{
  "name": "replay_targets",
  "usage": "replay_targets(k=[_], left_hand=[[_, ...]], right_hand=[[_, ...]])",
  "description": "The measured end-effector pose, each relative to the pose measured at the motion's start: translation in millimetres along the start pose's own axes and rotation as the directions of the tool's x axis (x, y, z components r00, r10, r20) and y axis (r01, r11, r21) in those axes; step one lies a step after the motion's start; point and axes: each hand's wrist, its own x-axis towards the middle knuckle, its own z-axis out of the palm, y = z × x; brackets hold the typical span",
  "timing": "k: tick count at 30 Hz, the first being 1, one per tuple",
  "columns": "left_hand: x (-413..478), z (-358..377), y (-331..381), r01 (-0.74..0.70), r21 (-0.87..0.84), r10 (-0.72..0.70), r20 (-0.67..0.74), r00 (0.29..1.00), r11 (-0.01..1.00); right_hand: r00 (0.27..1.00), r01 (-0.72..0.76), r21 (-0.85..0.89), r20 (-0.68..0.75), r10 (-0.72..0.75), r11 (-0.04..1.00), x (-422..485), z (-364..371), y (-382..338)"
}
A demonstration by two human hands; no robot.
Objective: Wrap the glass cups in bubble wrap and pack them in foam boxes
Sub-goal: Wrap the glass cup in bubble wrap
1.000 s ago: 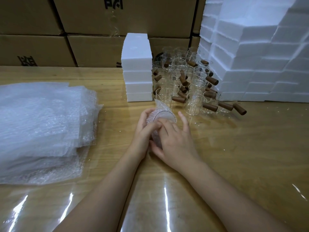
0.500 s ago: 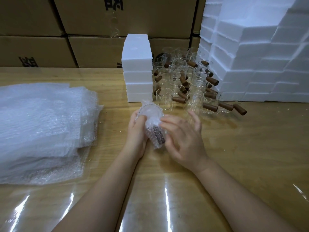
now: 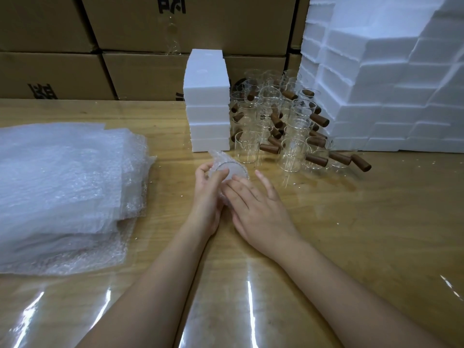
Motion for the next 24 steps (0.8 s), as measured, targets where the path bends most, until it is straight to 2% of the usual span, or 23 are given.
replay_targets(k=[5, 9, 12, 13, 15, 16, 17, 19, 20, 22, 24], left_hand=[[-4, 0, -2, -0.076, -0.002, 0.076, 0.091, 0.993, 0.997], [-5, 1, -5, -0.156, 0.119, 0.152, 0.039, 0.988, 0.981], [-5, 0, -7, -0.215, 0.238, 0.216, 0.021, 0.976, 0.947], [-5, 0, -8, -0.227, 0.277, 0.232, 0.015, 0.973, 0.934], [-6, 1, -7, -0.271, 0.339, 0.286, 0.006, 0.958, 0.901], [-7, 2, -7, -0.305, 0.348, 0.318, 0.020, 0.948, 0.886], [-8, 3, -8, -0.338, 0.352, 0.343, 0.051, 0.938, 0.873], [-11, 6, -10, -0.394, 0.364, 0.370, 0.137, 0.919, 0.844], [-12, 7, -11, -0.420, 0.385, 0.379, 0.181, 0.908, 0.822], [-14, 8, -13, -0.460, 0.460, 0.388, 0.246, 0.888, 0.760], [-17, 9, -13, -0.504, 0.508, 0.419, 0.280, 0.864, 0.699]], right_hand=[[0.999, -0.043, -0.098, -0.029, 0.040, 0.994, 5, 1, -7], [0.997, -0.070, -0.055, -0.021, 0.069, 0.996, 9, -2, -13], [0.986, -0.073, 0.169, -0.136, 0.097, 0.983, 6, -4, -7], [0.966, -0.106, 0.278, -0.199, 0.165, 0.955, 4, -5, -4], [0.879, -0.240, 0.485, -0.259, 0.400, 0.841, 1, -6, 0], [0.831, -0.323, 0.568, -0.212, 0.514, 0.757, 1, -7, 1], [0.799, -0.408, 0.637, -0.098, 0.594, 0.654, 2, -8, 1], [0.740, -0.566, 0.709, 0.212, 0.638, 0.421, 4, -8, 1], [0.713, -0.613, 0.715, 0.318, 0.625, 0.336, 3, -8, 2], [0.682, -0.646, 0.713, 0.380, 0.625, 0.272, 1, -3, 6], [0.677, -0.640, 0.704, 0.329, 0.659, 0.306, 0, -2, 11]])
